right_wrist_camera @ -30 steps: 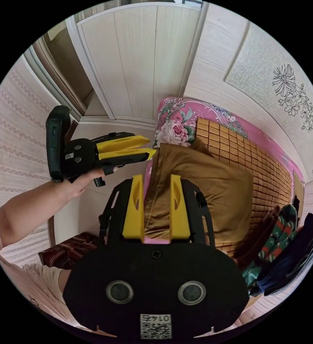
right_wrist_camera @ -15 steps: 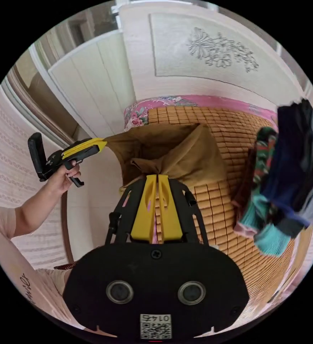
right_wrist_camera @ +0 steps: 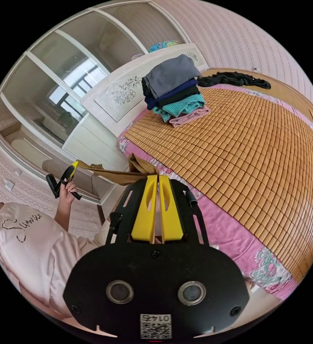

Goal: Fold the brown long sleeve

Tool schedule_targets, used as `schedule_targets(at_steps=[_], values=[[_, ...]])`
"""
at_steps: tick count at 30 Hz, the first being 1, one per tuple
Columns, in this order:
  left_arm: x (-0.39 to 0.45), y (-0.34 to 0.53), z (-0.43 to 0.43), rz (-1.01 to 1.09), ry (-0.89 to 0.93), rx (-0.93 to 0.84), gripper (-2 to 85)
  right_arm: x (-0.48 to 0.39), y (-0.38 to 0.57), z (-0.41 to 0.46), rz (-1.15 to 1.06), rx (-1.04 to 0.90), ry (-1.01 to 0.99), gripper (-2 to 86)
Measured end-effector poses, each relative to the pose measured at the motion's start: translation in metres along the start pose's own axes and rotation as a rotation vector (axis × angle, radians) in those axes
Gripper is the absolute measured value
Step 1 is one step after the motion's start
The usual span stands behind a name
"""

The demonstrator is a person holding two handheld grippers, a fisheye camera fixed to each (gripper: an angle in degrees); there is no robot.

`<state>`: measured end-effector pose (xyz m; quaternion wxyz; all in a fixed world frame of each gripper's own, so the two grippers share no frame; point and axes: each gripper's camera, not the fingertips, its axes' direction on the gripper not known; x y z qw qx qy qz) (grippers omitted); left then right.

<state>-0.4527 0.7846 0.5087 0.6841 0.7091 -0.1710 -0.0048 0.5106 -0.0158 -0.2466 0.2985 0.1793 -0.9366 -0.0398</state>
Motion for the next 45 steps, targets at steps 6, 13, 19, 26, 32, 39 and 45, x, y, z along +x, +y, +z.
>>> schedule_targets(at_steps=[6,13,19,26,32,39,45], values=[[0.084,-0.037,-0.031,0.171,0.129,0.144,-1.0,-0.001,0.039,-0.124,-0.045,0.205,-0.062,0.0],[0.171,-0.088,0.006,0.333,0.244,0.185,-1.0,0.028,0.058,-0.249,0.006,0.422,-0.043,0.0],[0.276,-0.202,0.155,0.483,0.194,0.065,-1.0,0.085,-0.038,-0.363,0.104,0.534,0.043,-0.1],[0.404,-0.367,0.162,0.386,0.250,0.385,-1.0,0.018,-0.162,-0.580,-0.121,0.946,0.122,-0.1],[0.439,-0.336,0.203,0.470,0.343,0.345,-1.0,-0.006,-0.136,-0.638,-0.219,0.990,0.280,0.0],[0.392,-0.161,0.301,0.516,0.382,-0.144,-1.0,0.109,-0.018,-0.491,0.130,0.499,0.379,0.2],[0.359,0.016,0.384,0.442,0.234,-0.680,-1.0,0.192,0.045,-0.360,0.571,-0.015,0.406,0.9]])
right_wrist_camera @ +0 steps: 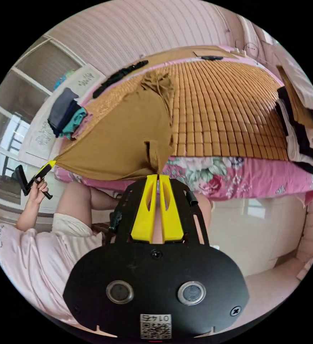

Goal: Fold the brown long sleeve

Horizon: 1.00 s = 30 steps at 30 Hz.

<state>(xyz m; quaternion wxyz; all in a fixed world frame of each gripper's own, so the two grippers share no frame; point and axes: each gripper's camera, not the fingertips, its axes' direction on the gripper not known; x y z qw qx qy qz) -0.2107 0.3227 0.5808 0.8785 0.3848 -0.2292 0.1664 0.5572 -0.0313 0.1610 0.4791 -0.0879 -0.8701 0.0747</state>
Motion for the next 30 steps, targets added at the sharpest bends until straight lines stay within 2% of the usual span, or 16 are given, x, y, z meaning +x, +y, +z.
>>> schedule_targets(at_steps=[2,7,10,16,20,24,28,30], values=[[0.001,0.012,0.028,-0.062,0.049,-0.102,-1.0,-0.003,-0.001,0.003,0.011,-0.039,0.039,1.5],[0.009,0.012,0.030,-0.062,0.033,-0.095,-1.0,-0.022,-0.009,-0.039,0.066,0.094,0.115,9.8],[0.005,0.007,0.026,-0.092,0.035,-0.083,-1.0,-0.039,-0.030,-0.037,0.018,0.032,0.205,10.8],[-0.004,0.009,0.011,-0.163,0.026,-0.052,-1.0,-0.038,-0.065,0.002,0.010,-0.293,0.208,5.6],[-0.009,0.015,-0.013,-0.205,0.055,0.014,-1.0,-0.047,-0.057,-0.031,-0.004,-0.299,0.112,0.3],[-0.009,0.013,-0.064,-0.199,0.128,0.169,-1.0,-0.069,-0.025,-0.151,-0.060,-0.018,-0.032,-0.5],[0.007,-0.013,-0.157,-0.058,0.219,0.448,-1.0,-0.095,0.017,-0.319,-0.203,0.384,-0.310,-0.3],[0.015,-0.028,-0.204,-0.002,0.239,0.583,-1.0,-0.108,0.033,-0.385,-0.276,0.514,-0.410,-0.2]])
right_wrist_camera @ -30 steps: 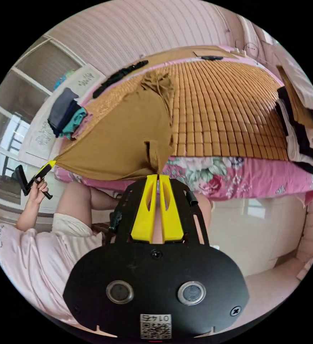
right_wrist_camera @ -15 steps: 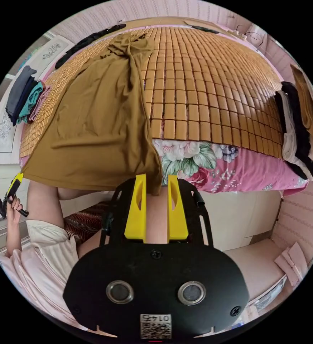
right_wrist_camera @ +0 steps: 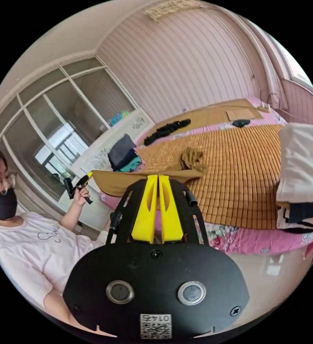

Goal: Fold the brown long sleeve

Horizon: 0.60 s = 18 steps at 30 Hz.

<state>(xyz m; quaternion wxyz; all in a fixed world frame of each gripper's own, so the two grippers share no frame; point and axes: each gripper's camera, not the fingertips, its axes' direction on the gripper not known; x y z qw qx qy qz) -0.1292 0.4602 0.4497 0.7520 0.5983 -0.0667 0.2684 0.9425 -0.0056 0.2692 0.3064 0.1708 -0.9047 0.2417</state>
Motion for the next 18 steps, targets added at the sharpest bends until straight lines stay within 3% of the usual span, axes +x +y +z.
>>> schedule_targets(at_steps=[5,8,10,15,18], values=[[0.069,-0.110,-0.110,0.139,0.125,0.359,-1.0,-0.135,-0.050,-0.138,-0.319,0.280,-0.230,-0.1],[0.124,-0.141,-0.172,0.346,0.102,0.516,-1.0,-0.245,-0.048,-0.212,-0.600,0.412,-0.059,-0.1],[0.142,-0.146,-0.193,0.393,0.060,0.545,-1.0,-0.296,-0.037,-0.236,-0.640,0.471,0.166,-0.1],[0.154,-0.147,-0.220,0.386,-0.028,0.486,-1.0,-0.311,-0.037,-0.246,-0.578,0.380,0.010,-0.2],[0.173,-0.139,-0.244,0.438,-0.068,0.517,-1.0,-0.346,-0.021,-0.252,-0.634,0.415,0.078,-0.2]])
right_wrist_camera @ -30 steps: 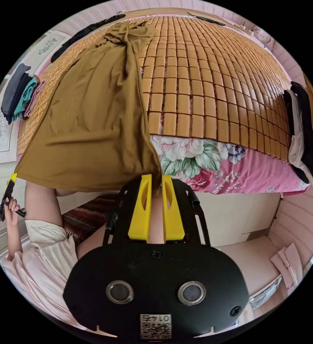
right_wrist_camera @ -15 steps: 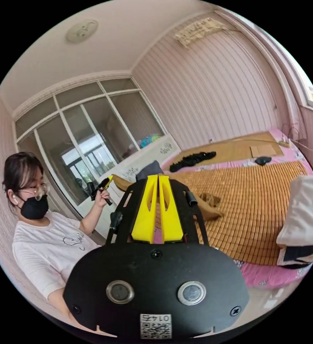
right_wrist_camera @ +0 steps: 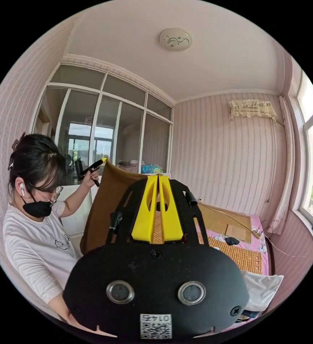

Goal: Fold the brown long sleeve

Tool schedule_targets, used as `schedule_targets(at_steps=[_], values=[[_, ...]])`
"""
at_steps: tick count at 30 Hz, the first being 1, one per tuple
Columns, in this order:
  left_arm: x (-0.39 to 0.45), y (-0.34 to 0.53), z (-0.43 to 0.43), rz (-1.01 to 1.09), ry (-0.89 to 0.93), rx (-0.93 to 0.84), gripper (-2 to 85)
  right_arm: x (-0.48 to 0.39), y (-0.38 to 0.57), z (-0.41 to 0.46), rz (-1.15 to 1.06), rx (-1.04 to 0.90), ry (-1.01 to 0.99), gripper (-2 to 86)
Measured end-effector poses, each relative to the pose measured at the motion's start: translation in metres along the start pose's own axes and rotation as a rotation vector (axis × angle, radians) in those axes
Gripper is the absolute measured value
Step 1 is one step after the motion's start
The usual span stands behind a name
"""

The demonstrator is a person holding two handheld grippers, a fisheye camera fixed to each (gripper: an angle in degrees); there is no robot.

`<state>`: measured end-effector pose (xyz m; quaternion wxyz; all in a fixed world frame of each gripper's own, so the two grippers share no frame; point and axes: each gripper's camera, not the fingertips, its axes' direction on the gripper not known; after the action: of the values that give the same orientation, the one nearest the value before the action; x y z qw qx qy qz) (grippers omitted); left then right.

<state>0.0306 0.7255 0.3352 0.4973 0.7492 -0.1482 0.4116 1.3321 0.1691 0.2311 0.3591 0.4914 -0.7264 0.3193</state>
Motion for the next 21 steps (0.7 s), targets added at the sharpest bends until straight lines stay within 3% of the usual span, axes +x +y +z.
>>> schedule_targets(at_steps=[10,21], values=[[0.023,-0.091,-0.022,0.114,-0.142,0.053,-1.0,-0.036,-0.103,-0.016,-0.030,0.072,0.102,-0.2],[0.046,-0.127,-0.055,0.146,-0.145,0.095,-1.0,-0.079,-0.120,-0.042,-0.057,0.143,0.094,-0.2]])
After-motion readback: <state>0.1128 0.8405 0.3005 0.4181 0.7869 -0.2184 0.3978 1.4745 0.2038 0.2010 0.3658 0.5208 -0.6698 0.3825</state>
